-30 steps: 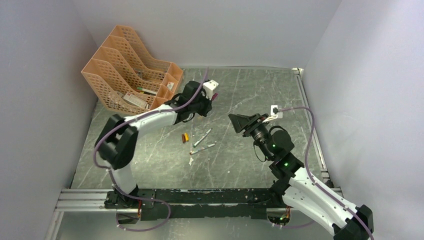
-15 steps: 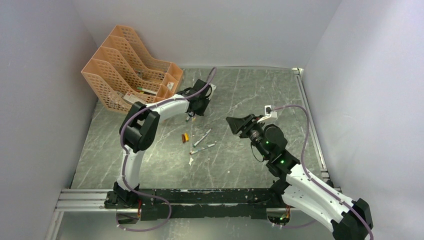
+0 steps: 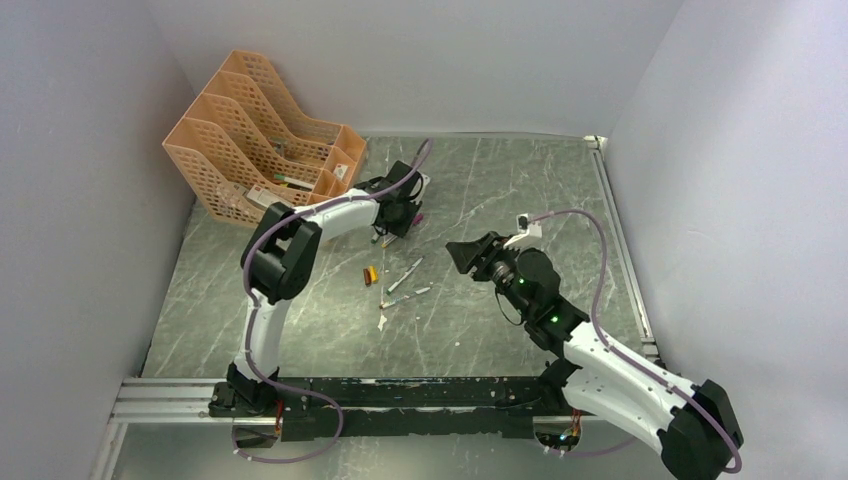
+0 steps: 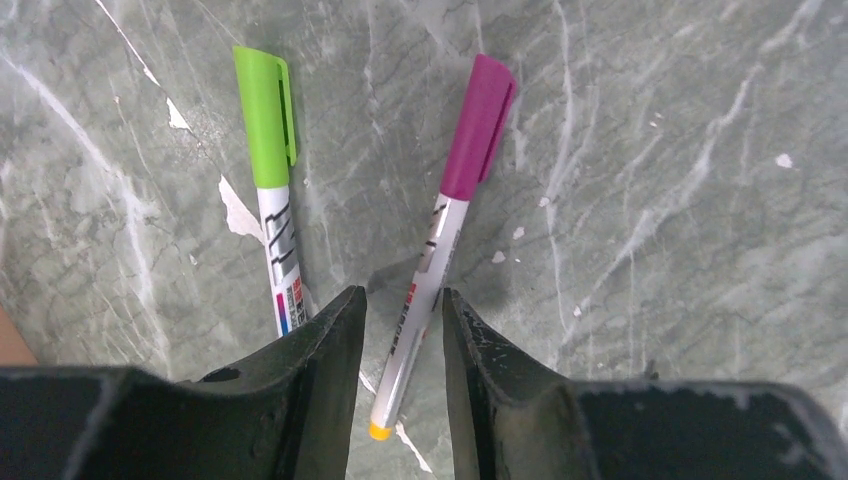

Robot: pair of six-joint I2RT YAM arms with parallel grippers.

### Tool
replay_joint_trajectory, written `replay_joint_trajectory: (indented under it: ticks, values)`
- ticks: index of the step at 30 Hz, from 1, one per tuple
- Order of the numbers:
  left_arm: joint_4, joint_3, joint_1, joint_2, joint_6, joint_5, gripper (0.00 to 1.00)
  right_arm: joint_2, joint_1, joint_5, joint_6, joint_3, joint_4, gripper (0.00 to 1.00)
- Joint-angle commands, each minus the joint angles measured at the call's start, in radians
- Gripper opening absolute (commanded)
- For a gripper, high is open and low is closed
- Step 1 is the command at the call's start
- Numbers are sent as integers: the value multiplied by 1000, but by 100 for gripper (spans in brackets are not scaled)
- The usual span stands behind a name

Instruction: Insert the pens into the pen caps

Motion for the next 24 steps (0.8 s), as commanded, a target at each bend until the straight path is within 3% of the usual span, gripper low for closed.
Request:
replay_joint_trajectory:
  ticks: [1, 8, 13, 14, 15, 16, 17, 18, 24]
  values:
    - [80, -46, 4, -155, -15, 44, 44, 91, 2, -39, -14, 60, -71, 50]
    - [178, -119, 5, -365, 16, 104, 51, 364, 17, -98, -48, 190, -237, 51]
    - [131, -125, 2, -362, 114, 170, 82, 393, 32, -76, -9, 178, -199, 49]
    - [111, -115, -1, -341, 129, 179, 82, 387, 32, -72, -3, 176, -193, 48]
    - [92, -105, -6, -325, 138, 187, 73, 382, 31, -65, 1, 173, -195, 47]
    - [84, -96, -15, -310, 148, 206, 51, 376, 31, -60, 4, 173, -199, 46]
    - [82, -88, -21, -298, 149, 220, 23, 370, 31, -55, 6, 171, -207, 45]
    - [89, -84, -26, -288, 145, 241, 10, 362, 31, -42, 8, 169, -215, 43]
    - [96, -19, -33, -168, 97, 412, 7, 253, 26, 41, 42, 118, -254, 34]
